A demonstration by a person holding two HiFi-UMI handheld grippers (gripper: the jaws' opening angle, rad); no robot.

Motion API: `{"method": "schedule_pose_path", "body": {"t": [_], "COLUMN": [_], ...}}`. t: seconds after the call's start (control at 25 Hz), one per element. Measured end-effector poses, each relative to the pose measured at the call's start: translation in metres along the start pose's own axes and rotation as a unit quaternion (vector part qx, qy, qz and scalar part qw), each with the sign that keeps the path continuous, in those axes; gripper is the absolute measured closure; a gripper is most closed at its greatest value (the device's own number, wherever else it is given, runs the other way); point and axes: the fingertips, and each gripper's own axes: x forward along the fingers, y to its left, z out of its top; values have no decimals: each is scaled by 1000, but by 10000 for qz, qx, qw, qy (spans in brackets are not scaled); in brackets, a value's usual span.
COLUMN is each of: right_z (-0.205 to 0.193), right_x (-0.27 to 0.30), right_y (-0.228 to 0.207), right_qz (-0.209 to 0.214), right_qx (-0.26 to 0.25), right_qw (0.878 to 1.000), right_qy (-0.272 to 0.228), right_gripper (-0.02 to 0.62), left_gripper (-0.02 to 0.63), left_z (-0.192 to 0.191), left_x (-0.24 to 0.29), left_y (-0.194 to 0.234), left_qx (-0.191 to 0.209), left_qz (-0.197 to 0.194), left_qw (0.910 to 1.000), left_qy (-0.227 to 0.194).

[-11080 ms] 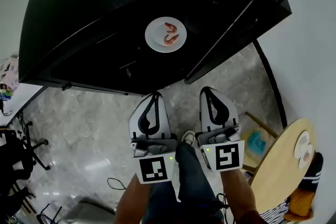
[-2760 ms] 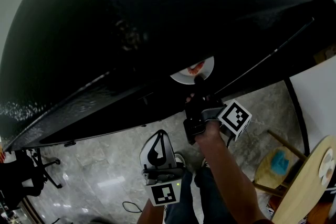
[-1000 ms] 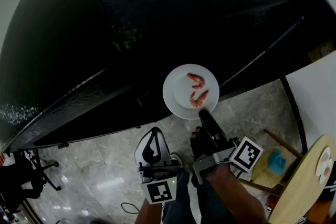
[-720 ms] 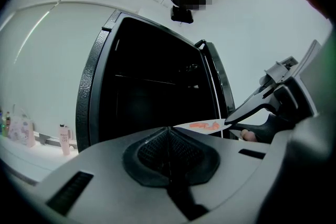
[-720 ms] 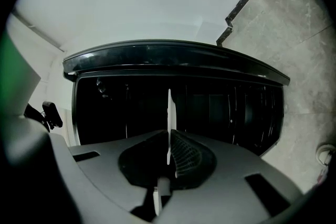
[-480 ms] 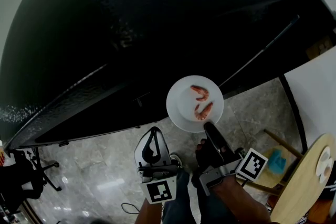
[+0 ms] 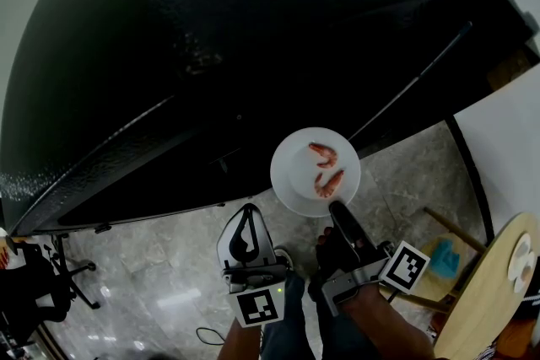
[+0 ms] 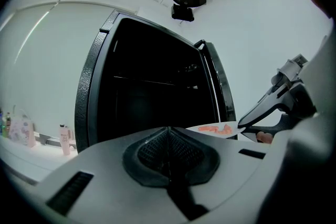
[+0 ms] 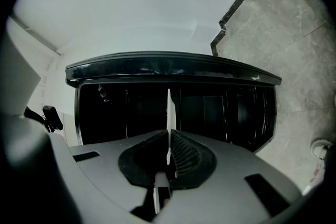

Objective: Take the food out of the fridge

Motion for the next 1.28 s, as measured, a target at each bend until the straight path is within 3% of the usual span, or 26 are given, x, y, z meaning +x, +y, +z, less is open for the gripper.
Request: {"method": "schedule_pose_path", "body": {"t": [0.68,1.28], "right_z": [-4,-19], "right_x": [-5,-26], "right_y": [15,56], "right_qz": [-43,-52], "right_qx": [-57,113], "right_qw": [10000,9998], "right_qy": [-6,159], "right_gripper": [565,565], "left_gripper": [594,594], "left_z": [14,62], "left_x": [6,9], "left_y": [8,2], "left_qx": [-87,-281], "left_qz": [60,77], "left_qw": [9999,9996], "left_qy": [59,-10]}}
